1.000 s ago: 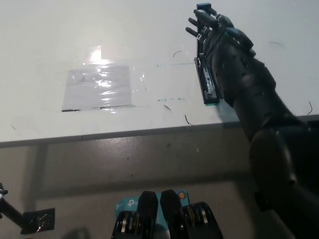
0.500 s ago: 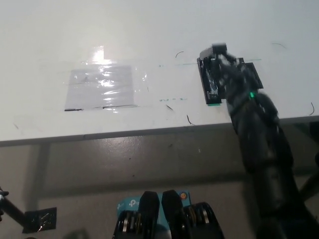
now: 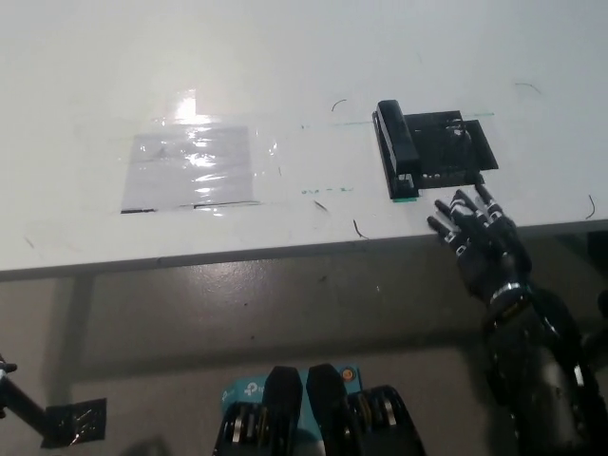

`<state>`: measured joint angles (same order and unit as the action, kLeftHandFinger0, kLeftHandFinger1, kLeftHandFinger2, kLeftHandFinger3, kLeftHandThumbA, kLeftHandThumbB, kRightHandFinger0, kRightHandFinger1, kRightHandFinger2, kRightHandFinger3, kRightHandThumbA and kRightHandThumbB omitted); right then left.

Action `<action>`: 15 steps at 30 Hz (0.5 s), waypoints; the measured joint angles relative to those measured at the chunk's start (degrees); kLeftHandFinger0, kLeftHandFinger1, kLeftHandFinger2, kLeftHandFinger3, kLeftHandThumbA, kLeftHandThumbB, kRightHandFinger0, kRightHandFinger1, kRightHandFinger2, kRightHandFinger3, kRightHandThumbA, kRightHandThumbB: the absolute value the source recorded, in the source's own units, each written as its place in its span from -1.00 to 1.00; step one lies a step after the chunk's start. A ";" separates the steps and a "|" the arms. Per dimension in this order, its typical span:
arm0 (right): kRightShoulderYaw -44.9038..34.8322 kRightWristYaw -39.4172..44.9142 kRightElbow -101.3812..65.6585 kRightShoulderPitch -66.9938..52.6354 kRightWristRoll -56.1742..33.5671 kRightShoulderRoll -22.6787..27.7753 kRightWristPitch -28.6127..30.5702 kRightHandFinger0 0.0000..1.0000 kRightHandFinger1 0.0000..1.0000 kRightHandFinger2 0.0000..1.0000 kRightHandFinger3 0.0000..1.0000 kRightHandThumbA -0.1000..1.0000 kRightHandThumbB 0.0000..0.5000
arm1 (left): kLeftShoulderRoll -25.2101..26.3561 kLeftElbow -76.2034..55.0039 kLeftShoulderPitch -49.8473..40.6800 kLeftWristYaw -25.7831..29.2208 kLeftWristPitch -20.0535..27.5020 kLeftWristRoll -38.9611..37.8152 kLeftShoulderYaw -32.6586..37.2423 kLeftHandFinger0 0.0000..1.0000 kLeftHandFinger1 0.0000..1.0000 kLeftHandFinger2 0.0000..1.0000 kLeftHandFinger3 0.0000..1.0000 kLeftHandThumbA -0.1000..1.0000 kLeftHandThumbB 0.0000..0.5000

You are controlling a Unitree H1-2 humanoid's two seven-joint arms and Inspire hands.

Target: A stapler is kept infront of the robot on the black mark on the desk and the robot uses its right hand to lift the top of the stapler to open it

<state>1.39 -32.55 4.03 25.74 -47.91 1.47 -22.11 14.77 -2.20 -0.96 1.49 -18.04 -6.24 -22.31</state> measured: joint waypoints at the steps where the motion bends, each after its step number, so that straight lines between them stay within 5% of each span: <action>1: 0.81 -0.62 -1.33 -0.33 -1.21 0.46 -0.46 0.50 0.56 0.86 1.00 -0.02 -1.00 | 0.00 0.00 0.02 0.00 0.00 -0.01 -0.01 -0.66 -0.63 -0.12 0.44 -0.04 -1.00; 5: 2.41 -3.03 -6.36 -0.52 -5.59 2.56 -1.75 0.54 0.57 0.89 1.00 -0.05 -1.00 | 0.04 -0.02 0.11 0.00 0.00 0.00 -0.01 -0.63 -0.60 -0.10 0.44 -0.04 -1.00; 7: 2.30 -3.85 -9.27 -0.56 -7.84 4.25 -2.41 0.33 0.39 0.68 1.00 -0.16 -1.00 | 0.13 -0.05 0.18 0.00 0.00 -0.02 -0.04 -0.65 -0.61 -0.12 0.39 -0.05 -1.00; 13: -1.97 -3.04 -15.56 -3.11 -6.74 10.04 -3.39 0.25 0.35 0.55 1.00 -0.31 -1.00 | 0.48 -0.16 0.32 0.01 0.00 -0.01 -0.20 -0.60 -0.58 -0.13 0.38 -0.03 -1.00; 15: -2.20 -2.62 -15.22 -5.43 -4.56 11.43 -3.01 -0.03 0.04 0.22 0.82 -0.38 -0.96 | 0.48 -0.16 0.29 0.02 0.00 0.02 -0.20 -0.57 -0.57 -0.13 0.39 -0.03 -1.00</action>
<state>-0.81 -35.16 -11.19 20.31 -52.47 12.90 -25.13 15.24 -2.35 -0.66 1.51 -18.04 -6.22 -22.51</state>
